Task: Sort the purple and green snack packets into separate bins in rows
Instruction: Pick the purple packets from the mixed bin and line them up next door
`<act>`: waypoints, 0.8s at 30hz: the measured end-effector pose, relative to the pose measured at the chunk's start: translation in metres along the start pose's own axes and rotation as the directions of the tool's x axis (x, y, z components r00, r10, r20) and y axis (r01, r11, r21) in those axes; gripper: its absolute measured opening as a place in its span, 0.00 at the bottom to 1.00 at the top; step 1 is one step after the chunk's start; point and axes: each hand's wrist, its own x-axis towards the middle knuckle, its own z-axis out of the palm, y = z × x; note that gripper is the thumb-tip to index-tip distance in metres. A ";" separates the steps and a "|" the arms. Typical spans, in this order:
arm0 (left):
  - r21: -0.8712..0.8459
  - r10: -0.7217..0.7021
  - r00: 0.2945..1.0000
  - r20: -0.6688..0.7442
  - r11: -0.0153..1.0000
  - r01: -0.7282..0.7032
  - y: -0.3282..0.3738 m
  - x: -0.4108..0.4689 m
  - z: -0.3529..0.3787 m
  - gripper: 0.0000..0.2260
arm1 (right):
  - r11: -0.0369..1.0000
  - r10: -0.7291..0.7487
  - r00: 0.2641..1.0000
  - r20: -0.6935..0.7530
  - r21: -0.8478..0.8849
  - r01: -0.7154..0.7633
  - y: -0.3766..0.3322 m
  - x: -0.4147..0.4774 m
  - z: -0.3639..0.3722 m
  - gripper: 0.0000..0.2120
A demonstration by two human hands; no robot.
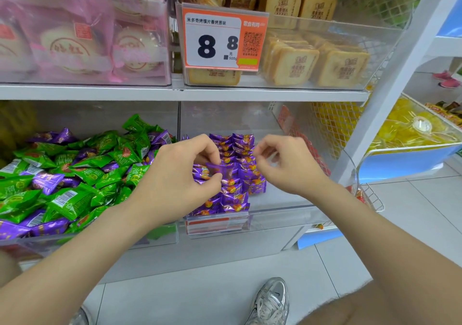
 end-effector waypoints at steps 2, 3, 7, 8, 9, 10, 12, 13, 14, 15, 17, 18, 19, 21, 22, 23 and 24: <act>-0.118 -0.007 0.999 0.042 0.993 0.012 0.005 0.002 -0.003 0.10 | 0.908 0.093 0.993 0.072 0.402 -0.114 -0.028 -0.005 -0.008 0.10; -0.159 0.000 0.999 0.055 0.987 0.008 0.007 0.003 -0.005 0.10 | 0.825 0.116 0.972 0.202 0.526 -0.208 -0.042 -0.007 -0.012 0.13; -0.099 0.051 0.998 0.041 0.994 -0.046 0.010 0.002 -0.007 0.09 | 0.698 -0.015 0.823 0.567 0.595 -0.398 -0.053 -0.016 -0.019 0.15; -0.038 0.083 0.996 0.038 0.996 -0.082 0.008 0.001 -0.006 0.09 | 0.684 -0.031 0.811 0.585 0.604 -0.410 -0.048 -0.017 -0.021 0.12; 0.034 0.115 0.993 0.040 0.993 -0.116 0.004 0.000 -0.004 0.09 | 0.672 -0.021 0.813 0.582 0.610 -0.419 -0.041 -0.017 -0.024 0.10; 0.102 0.132 0.990 0.047 0.985 -0.136 0.000 -0.001 -0.003 0.09 | 0.681 0.010 0.829 0.559 0.604 -0.415 -0.034 -0.017 -0.026 0.09; 0.194 0.118 0.991 0.070 0.972 -0.130 -0.008 -0.003 -0.002 0.06 | 0.772 0.101 0.886 0.452 0.526 -0.356 -0.014 -0.014 -0.030 0.07; 0.225 0.104 0.991 0.086 0.967 -0.121 -0.011 -0.003 -0.002 0.04 | 0.837 0.132 0.909 0.396 0.446 -0.316 -0.003 -0.012 -0.031 0.05; 0.257 0.087 0.990 0.107 0.960 -0.112 -0.013 -0.003 -0.003 0.02 | 0.904 0.138 0.925 0.353 0.336 -0.263 0.009 -0.011 -0.029 0.05; 0.289 0.070 0.990 0.124 0.952 -0.103 -0.013 -0.003 -0.003 0.03 | 0.957 0.133 0.935 0.329 0.203 -0.208 0.018 -0.009 -0.028 0.06; 0.342 0.051 0.989 0.140 0.935 -0.097 -0.014 -0.004 0.000 0.04 | 0.995 0.096 0.942 0.320 0.000 -0.101 0.029 -0.009 -0.023 0.06; 0.362 0.053 0.989 0.139 0.927 -0.100 -0.014 -0.004 0.001 0.04 | 0.998 0.067 0.941 0.331 -0.043 -0.055 0.030 -0.010 -0.021 0.06; 0.378 0.055 0.989 0.139 0.920 -0.104 -0.014 -0.004 0.002 0.03 | 0.997 0.040 0.939 0.343 -0.075 -0.015 0.029 -0.010 -0.019 0.07; 0.402 0.057 0.987 0.148 0.909 -0.113 -0.014 -0.005 0.004 0.01 | 0.989 0.007 0.935 0.356 -0.142 0.046 0.029 -0.009 -0.012 0.08; 0.408 0.054 0.987 0.149 0.906 -0.111 -0.015 -0.005 0.004 0.01 | 0.985 0.005 0.933 0.360 -0.164 0.058 0.028 -0.009 -0.008 0.08; 0.413 0.053 0.987 0.148 0.904 -0.111 -0.016 -0.006 0.005 0.01 | 0.982 0.010 0.932 0.362 -0.179 0.059 0.028 -0.008 -0.004 0.08; 0.414 0.052 0.988 0.146 0.904 -0.109 -0.016 -0.005 0.005 0.02 | 0.979 0.015 0.933 0.359 -0.194 0.059 0.028 -0.007 0.000 0.09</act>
